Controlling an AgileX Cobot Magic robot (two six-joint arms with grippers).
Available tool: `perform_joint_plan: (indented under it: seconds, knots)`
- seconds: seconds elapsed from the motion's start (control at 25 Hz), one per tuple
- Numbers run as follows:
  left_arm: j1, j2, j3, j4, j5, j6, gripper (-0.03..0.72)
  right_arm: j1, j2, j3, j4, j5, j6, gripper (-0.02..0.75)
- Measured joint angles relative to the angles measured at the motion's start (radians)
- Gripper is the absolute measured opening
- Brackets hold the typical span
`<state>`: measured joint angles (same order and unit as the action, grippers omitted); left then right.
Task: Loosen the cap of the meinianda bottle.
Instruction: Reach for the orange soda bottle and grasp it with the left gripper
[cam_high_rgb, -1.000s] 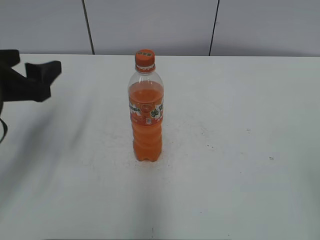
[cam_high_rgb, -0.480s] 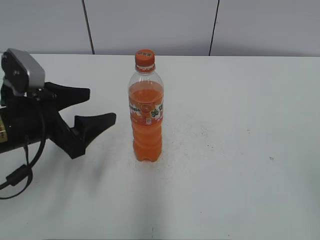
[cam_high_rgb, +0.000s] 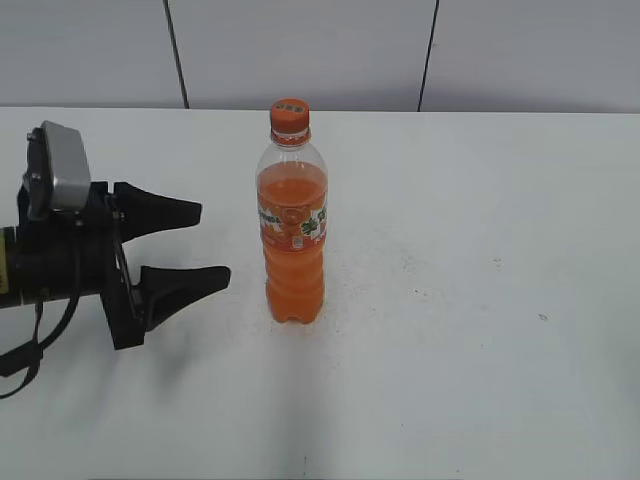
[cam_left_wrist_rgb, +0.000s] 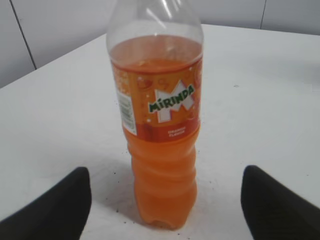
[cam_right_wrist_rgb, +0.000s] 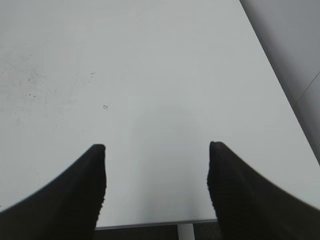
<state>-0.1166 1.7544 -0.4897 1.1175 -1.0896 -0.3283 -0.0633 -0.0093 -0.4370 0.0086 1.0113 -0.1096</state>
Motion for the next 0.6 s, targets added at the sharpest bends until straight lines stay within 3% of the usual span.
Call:
perform_joint_plan:
  seconds: [0.28,0.6]
  knots:
    - [0.034,0.131,-0.118,0.148,-0.055,-0.010,0.561,0.000,0.000,0.000,0.000,0.001,0.000,0.481]
    - [0.034,0.217,-0.173,0.107,-0.111,-0.016,0.633,0.000,0.000,0.000,0.000,0.000,0.000,0.481]
